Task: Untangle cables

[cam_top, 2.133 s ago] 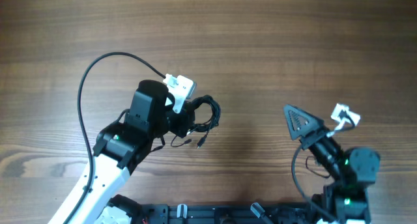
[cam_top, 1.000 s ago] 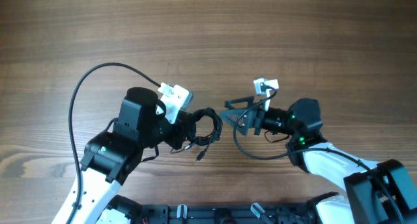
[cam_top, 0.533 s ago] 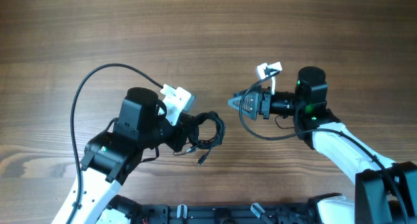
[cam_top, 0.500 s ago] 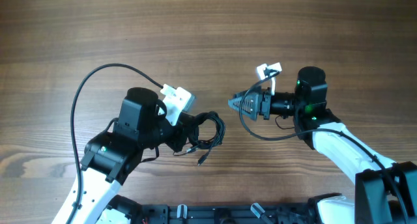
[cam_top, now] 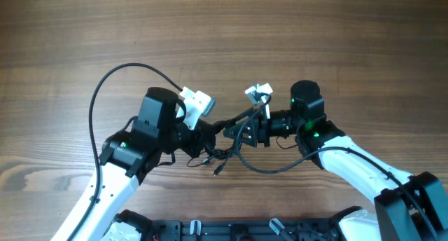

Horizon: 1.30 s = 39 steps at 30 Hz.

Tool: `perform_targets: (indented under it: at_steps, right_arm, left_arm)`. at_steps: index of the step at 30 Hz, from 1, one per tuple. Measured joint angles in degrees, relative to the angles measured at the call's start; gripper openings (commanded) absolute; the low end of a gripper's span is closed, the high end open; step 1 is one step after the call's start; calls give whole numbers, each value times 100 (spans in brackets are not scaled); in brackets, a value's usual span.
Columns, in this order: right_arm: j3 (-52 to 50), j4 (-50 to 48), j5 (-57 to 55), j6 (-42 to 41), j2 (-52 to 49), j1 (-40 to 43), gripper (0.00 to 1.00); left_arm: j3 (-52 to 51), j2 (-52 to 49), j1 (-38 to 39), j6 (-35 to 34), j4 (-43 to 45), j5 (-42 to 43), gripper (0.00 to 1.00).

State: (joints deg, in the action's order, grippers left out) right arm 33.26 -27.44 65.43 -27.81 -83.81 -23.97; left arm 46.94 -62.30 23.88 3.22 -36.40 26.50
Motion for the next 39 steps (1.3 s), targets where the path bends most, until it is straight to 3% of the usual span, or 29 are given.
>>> perform_targets:
  at_steps: [2, 4, 5, 7, 9, 12, 14, 17, 18, 20, 25, 28, 30, 32, 33, 36, 39]
  right_arm:
    - [0, 2, -216, 2, 0, 0, 27]
    - [0, 72, -326, -9, 0, 0, 8]
    - [0, 118, -339, 26, 0, 0, 5]
    - [2, 177, -354, -4, 2, -13, 4]
    - [2, 188, -455, -175, 2, -17, 5]
    - [2, 203, -1196, -931, 0, -20, 4]
    - [2, 210, -1764, -1491, 0, -22, 4]
    - [2, 168, -2789, -2616, 0, -22, 5]
    - [2, 140, -3001, -3128, 0, -22, 5]
    - [0, 42, -3604, -3582, 0, -22, 5]
    - [0, -90, -4000, -4181, 0, -22, 5]
    - [0, -90, -3956, -4291, 0, -22, 5]
    - [0, -87, -3893, -4310, 0, -24, 5]
    - [0, -90, -3792, -4315, 0, -24, 5]
    - [0, -87, -3681, -4330, 0, -26, 5]
    - [0, -90, -3563, -4352, 0, -24, 4]
    - [0, -105, -3539, -4334, 0, -7, 15]
  left_arm:
    - [0, 0, 0, 9, 17, 7, 4]
    - [0, 0, 0, 17, 79, 46, 4]
    - [0, 0, 0, 17, 83, 44, 7]
    - [-7, 0, -7, 20, 87, 28, 28]
    - [-11, 0, -7, 63, 166, 28, 40]
    - [-11, 0, -7, 22, 354, 15, 67]
    - [-11, 0, -7, -197, 494, -52, 72]
    - [-11, 0, -7, -1152, 739, -367, 83]
    - [-11, 2, -7, -1390, 772, -435, 94]
    - [-11, 2, -7, -2625, 837, -634, 100]
    - [-9, -103, 20, -5296, 863, -789, 100]
    - [-9, -422, 129, -6317, 979, -861, 100]
    - [-9, -758, 256, -6935, 1178, -870, 94]
    - [-9, -1080, 361, -7429, 1443, -870, 67]
    - [-9, -1266, 409, -7731, 1626, -874, 40]
    - [-17, -1628, 476, -8330, 2079, -925, 5]
    - [-22, -1805, 479, -8623, 2199, -975, 4]
